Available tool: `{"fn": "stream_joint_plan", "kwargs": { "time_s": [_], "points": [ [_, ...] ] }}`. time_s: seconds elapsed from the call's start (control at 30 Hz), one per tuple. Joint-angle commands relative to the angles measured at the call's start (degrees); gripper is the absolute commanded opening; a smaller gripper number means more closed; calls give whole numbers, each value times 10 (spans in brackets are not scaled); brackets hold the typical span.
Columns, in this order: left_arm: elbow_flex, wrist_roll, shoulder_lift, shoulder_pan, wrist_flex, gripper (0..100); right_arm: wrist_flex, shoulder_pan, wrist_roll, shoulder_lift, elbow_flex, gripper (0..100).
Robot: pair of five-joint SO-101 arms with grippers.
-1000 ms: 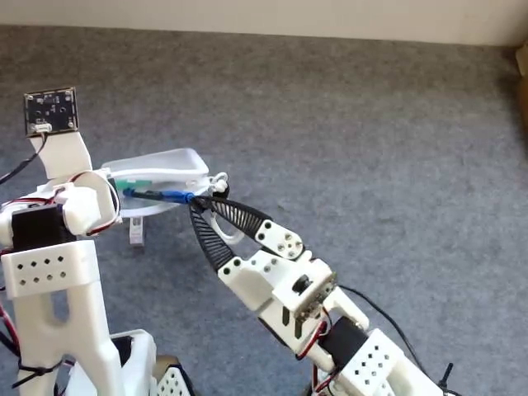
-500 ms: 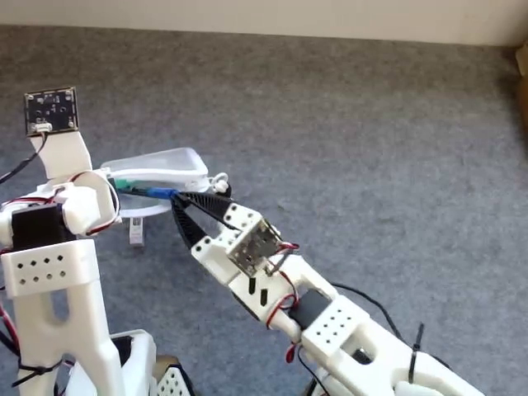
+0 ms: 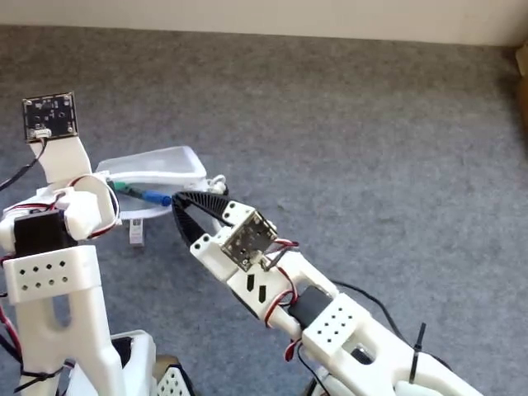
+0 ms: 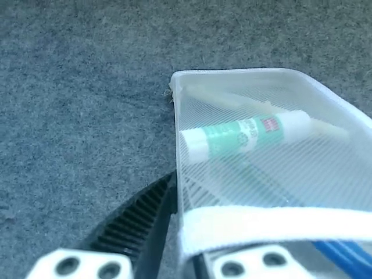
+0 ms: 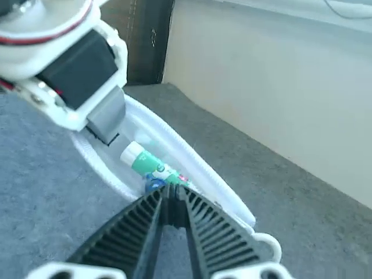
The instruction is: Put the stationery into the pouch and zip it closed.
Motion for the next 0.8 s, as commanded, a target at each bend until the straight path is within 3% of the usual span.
{"fn": "stream_joint_plan", "kwargs": {
  "time_s": [0.0, 0.47, 0.77],
  "points": [
    [-1, -3, 8, -9, -10, 11, 73, -8, 6, -15, -51, 5],
    [-2, -4, 8, -6, -10, 11, 77, -4, 4, 161, -136, 5],
    [-2, -4, 8, -7, -10, 11, 273, -5, 3, 167, -222, 5]
  ]
}}
